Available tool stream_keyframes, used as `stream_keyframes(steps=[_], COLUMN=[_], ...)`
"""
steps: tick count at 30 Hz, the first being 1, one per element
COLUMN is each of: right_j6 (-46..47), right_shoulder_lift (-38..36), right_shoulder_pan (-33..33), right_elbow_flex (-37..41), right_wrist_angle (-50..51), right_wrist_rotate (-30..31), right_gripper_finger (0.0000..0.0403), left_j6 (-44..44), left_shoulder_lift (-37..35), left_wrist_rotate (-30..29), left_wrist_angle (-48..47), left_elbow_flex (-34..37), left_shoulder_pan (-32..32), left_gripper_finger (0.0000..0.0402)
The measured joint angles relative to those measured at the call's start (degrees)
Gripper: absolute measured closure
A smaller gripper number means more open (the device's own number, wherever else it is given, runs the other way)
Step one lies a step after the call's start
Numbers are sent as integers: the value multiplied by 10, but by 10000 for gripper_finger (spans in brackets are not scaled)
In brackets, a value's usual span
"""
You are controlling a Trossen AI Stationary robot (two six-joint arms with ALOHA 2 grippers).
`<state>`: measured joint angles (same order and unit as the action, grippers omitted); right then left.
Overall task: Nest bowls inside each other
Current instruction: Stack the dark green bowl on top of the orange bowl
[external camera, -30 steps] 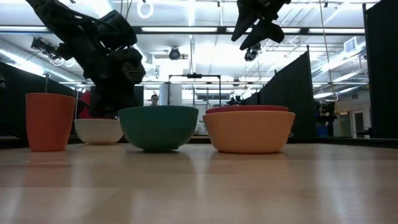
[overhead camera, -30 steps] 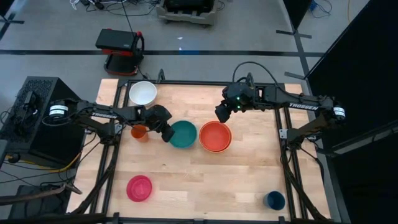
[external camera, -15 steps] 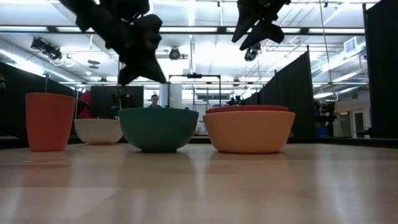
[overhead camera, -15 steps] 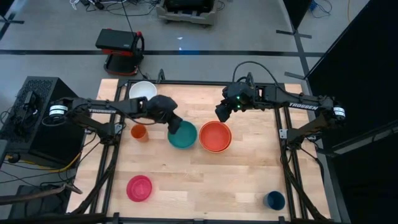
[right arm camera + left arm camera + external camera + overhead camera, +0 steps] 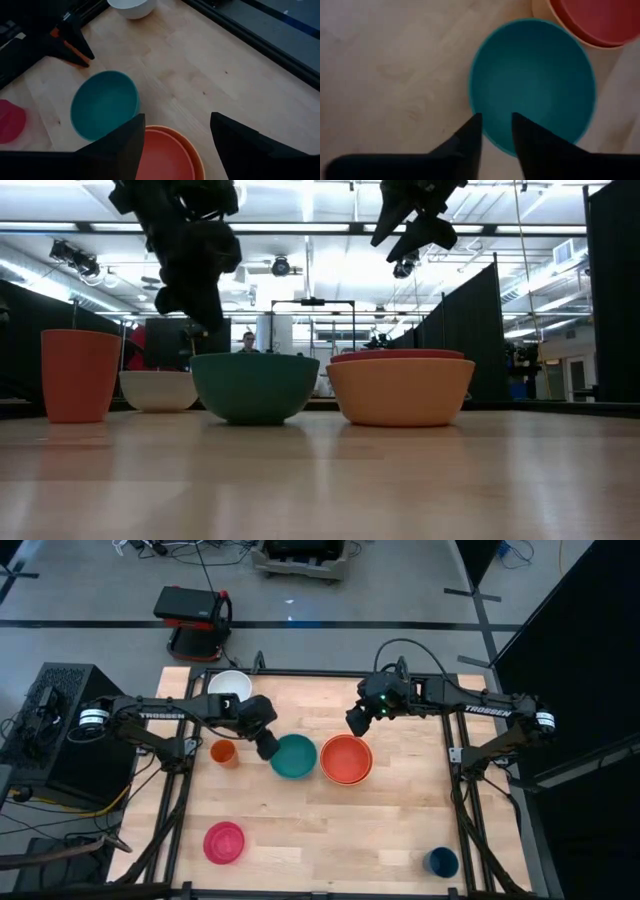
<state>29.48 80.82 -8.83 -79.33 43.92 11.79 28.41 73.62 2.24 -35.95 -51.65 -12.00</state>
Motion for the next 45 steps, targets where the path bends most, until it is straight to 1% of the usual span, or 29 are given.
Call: stream_keyframes(steps=[8,10,13,16,18,20,38,41,45], right_j6=[-2,-2,-2,-2,-2,-2,-27,-28,-30], right_shoulder_lift=[0,0,0,0,0,0,0,0,0], right_shoulder_pan=[0,0,0,0,0,0,-18,-24,-30], right_elbow_flex=[0,0,0,0,0,0,0,0,0], right_wrist_angle=[0,0,0,0,1,3,5,5,5], right_wrist_rotate=[0,0,0,0,0,0,-1,-3,-5], right_gripper_finger=[204,206,204,201,199,200,216,221,229], left_j6=[22,23,23,23,23,23,31,22,-7], left_shoulder_lift=[26,46,71,96,109,122,132,129,122], left_wrist_rotate=[37,40,40,40,40,40,49,48,32], left_wrist_angle=[-16,-16,-15,-6,0,9,37,16,-37], left_elbow_flex=[0,0,0,0,0,0,-18,-50,-136], left_shoulder_pan=[0,0,0,0,0,0,0,0,0], left_gripper_finger=[110,84,62,60,70,91,397,401,401])
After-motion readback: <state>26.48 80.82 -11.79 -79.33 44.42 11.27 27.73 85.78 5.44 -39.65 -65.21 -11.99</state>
